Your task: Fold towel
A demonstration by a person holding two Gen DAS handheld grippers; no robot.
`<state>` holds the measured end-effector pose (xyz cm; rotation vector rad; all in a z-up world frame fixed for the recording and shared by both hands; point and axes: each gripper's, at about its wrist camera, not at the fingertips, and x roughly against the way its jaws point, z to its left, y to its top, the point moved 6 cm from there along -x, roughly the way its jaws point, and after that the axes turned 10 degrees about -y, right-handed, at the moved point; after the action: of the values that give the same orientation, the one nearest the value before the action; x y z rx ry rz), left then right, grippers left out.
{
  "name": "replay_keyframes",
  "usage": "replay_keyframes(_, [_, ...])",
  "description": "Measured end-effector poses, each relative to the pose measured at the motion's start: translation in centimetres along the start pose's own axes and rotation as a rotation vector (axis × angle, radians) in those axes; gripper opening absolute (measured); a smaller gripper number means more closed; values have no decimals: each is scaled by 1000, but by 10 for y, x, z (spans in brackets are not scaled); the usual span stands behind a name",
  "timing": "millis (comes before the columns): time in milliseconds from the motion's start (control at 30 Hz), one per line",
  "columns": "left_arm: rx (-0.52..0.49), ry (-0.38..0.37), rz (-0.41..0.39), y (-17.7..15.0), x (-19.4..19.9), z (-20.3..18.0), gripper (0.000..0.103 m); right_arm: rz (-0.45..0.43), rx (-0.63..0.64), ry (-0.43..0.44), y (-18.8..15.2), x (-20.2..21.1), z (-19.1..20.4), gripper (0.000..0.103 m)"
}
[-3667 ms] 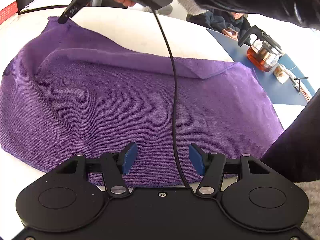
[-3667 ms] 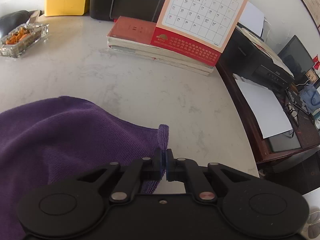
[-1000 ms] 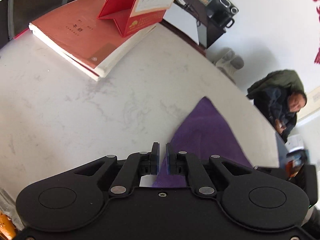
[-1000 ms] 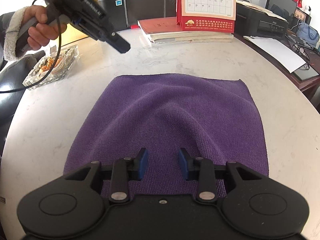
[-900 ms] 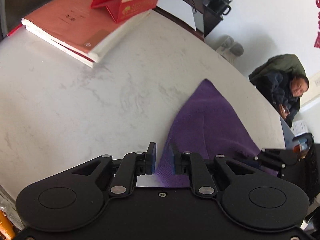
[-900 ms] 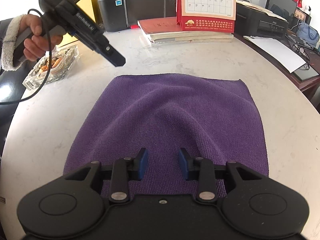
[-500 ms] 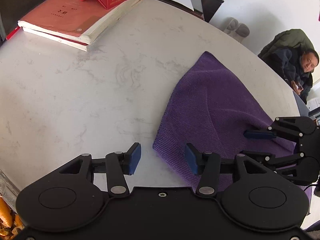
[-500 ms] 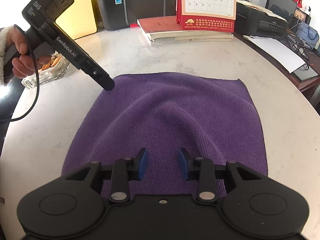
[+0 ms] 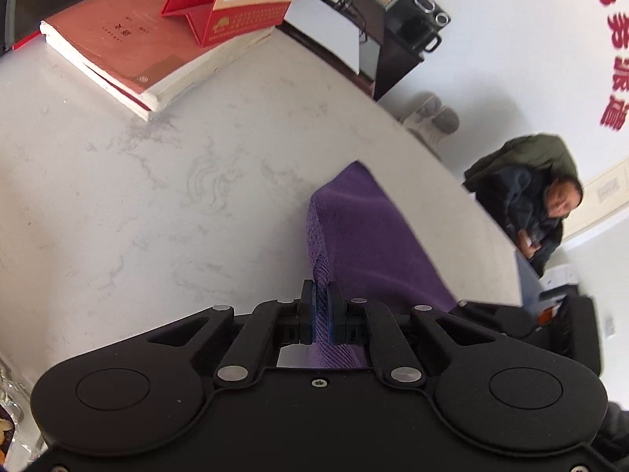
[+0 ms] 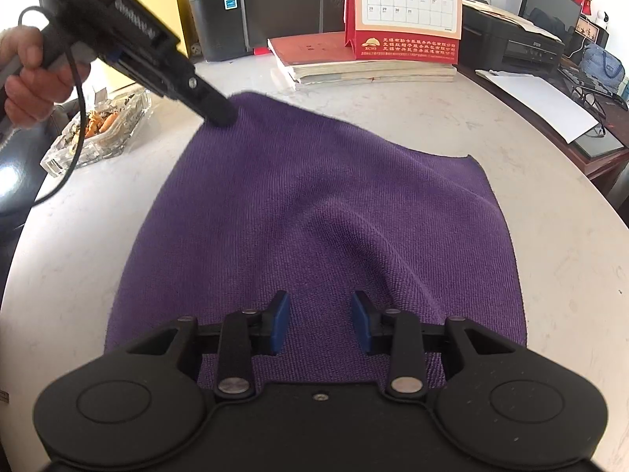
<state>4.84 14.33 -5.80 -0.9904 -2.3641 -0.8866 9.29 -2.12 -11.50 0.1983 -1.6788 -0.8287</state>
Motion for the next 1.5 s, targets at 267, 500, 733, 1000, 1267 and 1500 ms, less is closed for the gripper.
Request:
replay_keyframes(267, [156, 41, -62, -6, 24, 36, 6, 7, 9, -2, 1, 0, 1, 33])
replay_keyframes(500, [211, 84, -90, -22, 39, 57, 6, 35, 21, -7, 7, -1, 1, 33])
replay_keyframes(733, [241, 86, -107, -59, 41, 58, 6, -62, 123, 81, 53, 20, 39, 38])
replay_keyframes(1000, [31, 127, -65, -100, 51, 24, 6, 4, 206, 148, 79, -32, 92, 35])
replay_keyframes(1267, [-450, 67, 119, -136, -26, -70, 8, 50, 213, 156, 123, -32, 65, 36])
replay_keyframes(1500, [-683, 117, 223, -153, -89, -106, 8, 129, 383, 161, 120, -37, 105, 36])
